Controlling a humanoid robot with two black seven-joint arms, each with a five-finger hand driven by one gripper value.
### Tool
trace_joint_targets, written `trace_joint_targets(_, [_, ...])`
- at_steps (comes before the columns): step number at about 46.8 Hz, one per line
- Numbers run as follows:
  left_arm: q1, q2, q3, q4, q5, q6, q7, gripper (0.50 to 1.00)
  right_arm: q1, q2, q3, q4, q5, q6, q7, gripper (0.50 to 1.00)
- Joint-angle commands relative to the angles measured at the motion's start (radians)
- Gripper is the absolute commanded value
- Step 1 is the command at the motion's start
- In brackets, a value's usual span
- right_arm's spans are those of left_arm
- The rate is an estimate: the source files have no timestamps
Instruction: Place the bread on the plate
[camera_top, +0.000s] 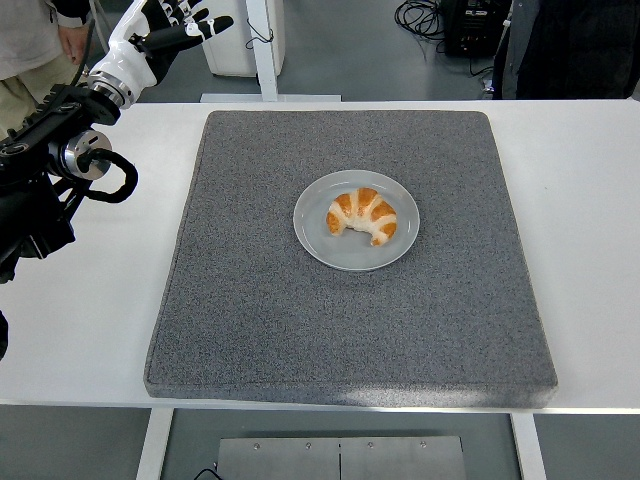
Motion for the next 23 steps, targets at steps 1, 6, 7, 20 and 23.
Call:
trace_joint_targets(1, [0.0, -0.026, 0.0, 0.034, -0.03, -0.001, 0.001, 0.996, 0.0, 0.0, 0.001, 0.0, 0.0, 0.0, 0.0, 1.0])
trace_joint_targets(6, [0.0, -0.052, -0.001, 0.067, -0.087, -0.001, 0.003, 0.996, 0.0, 0.0, 0.001, 0.0, 0.0, 0.0, 0.0, 1.0])
trace_joint_targets(7, [0.0, -0.056, -0.001, 0.071, -0.099, -0.001, 0.004, 0.996, 0.0, 0.0, 0.001, 0.0, 0.0, 0.0, 0.0, 1.0])
trace_joint_targets(20, [0.017, -0.128, -0.059, 0.125, -0.173, -0.001, 0.075, 0.996, 0.005, 0.0, 0.004, 0.011, 0.0, 0.0, 0.0, 1.0])
trace_joint_targets(23, [0.024, -0.138, -0.07, 0.126, -0.173, -0.001, 0.075, 0.996, 0.006, 0.0, 0.006, 0.012, 0.0, 0.002, 0.0, 1.0])
